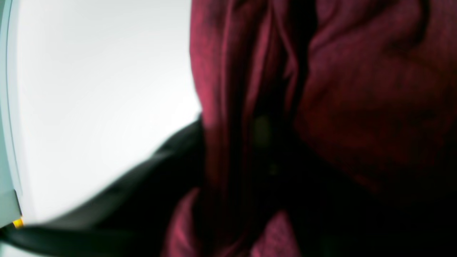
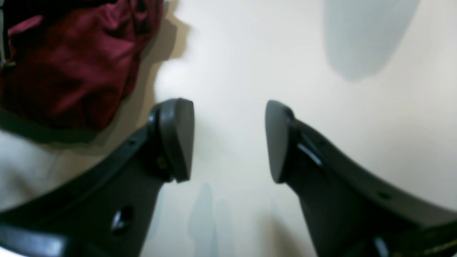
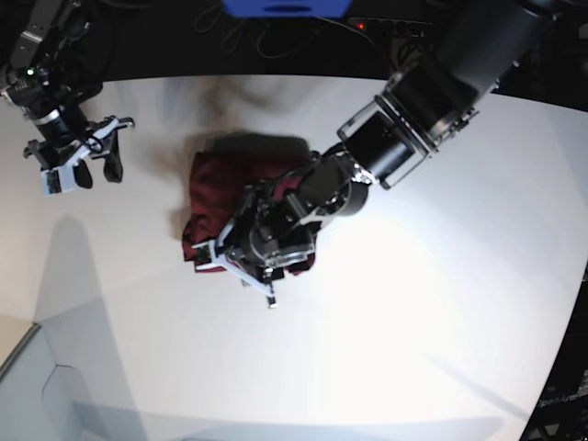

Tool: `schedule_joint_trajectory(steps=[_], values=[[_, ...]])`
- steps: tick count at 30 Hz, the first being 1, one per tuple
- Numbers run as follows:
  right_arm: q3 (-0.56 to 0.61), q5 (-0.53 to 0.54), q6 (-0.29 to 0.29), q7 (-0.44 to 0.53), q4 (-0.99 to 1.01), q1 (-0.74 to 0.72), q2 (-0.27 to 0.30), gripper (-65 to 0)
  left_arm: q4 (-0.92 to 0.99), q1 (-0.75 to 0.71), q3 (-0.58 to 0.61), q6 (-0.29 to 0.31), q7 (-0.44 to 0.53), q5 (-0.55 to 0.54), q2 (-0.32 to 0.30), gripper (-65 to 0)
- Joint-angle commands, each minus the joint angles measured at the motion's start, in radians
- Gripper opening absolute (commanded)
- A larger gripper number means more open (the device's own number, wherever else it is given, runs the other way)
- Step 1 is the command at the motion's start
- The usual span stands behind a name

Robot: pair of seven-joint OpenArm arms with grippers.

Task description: Layout the t-shirt on the table in an organized manner, then fold the t-shirt properly

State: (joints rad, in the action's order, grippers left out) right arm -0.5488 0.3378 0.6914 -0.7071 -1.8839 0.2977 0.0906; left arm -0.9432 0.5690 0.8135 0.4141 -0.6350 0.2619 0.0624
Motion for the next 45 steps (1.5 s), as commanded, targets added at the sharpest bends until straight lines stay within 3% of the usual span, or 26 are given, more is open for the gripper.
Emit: schedule_joint_trajectory(steps=[1, 4, 7, 14, 17, 21, 25, 28, 31, 36, 39, 45], values=[[-0.001, 0.017, 0.007, 0.025, -0.015, -0.001, 0.010, -32.4, -0.018, 0.044, -0.007, -0.008, -0.021, 0.004, 0.006, -33.4], [-0.001, 0.017, 0.007, 0.025, -0.015, 0.002, 0.010, -32.4, -0.020, 0.076, -0.007, -0.013, -0.021, 0.004, 0.006, -20.5], [0.000, 0.017, 0.007, 0.025, -0.013, 0.004, 0.010, -32.4, -0.050, 0.115, -0.009, -0.016, -0.018, 0.004, 0.003, -16.0], [0.000, 0.014, 0.007, 0.024, -0.013, 0.005, 0.010, -32.4, -0.256, 0.142, -0.153, -0.010, -0.029, 0.004, -0.013, -15.8], [0.000, 0.016, 0.007, 0.024, -0.013, 0.014, 0.010, -32.4, -0.363, 0.136, -0.217, -0.010, -0.075, 0.004, -0.049, -15.8], [-0.004, 0.017, 0.007, 0.028, -0.016, 0.027, 0.010, -32.4, -0.481, 0.093, -0.290, -0.010, -0.207, 0.004, -0.137, -16.0], [-0.006, 0.013, 0.007, 0.031, -0.021, 0.057, 0.010, -32.7, -0.558, -0.034, -0.523, -0.008, -0.213, -0.005, -0.247, -16.2], [-0.006, 0.013, 0.007, 0.033, -0.021, 0.088, 0.008, -33.0, -0.606, -0.151, -0.705, -0.008, -0.213, -0.006, -0.298, -23.2], [-0.038, 0.011, 0.007, 0.034, -0.021, 0.105, 0.008, -34.9, -0.652, -0.246, -0.906, -0.008, -0.214, -0.006, -0.306, -37.6], [-0.135, 0.011, 0.007, 0.034, -0.021, 0.130, 0.008, -52.3, -0.828, -0.444, -1.136, -0.007, -0.220, -0.006, -0.281, -64.1], [-0.181, 0.011, 0.007, 0.034, -0.019, 0.148, 0.008, -65.0, -0.906, -0.580, -1.215, -0.007, -0.220, -0.006, -0.244, -63.7], [-0.219, 0.011, 0.007, 0.034, -0.015, 0.220, -0.001, -65.0, -1.009, -0.841, -1.268, -0.007, -0.211, -0.006, -0.175, -65.0]])
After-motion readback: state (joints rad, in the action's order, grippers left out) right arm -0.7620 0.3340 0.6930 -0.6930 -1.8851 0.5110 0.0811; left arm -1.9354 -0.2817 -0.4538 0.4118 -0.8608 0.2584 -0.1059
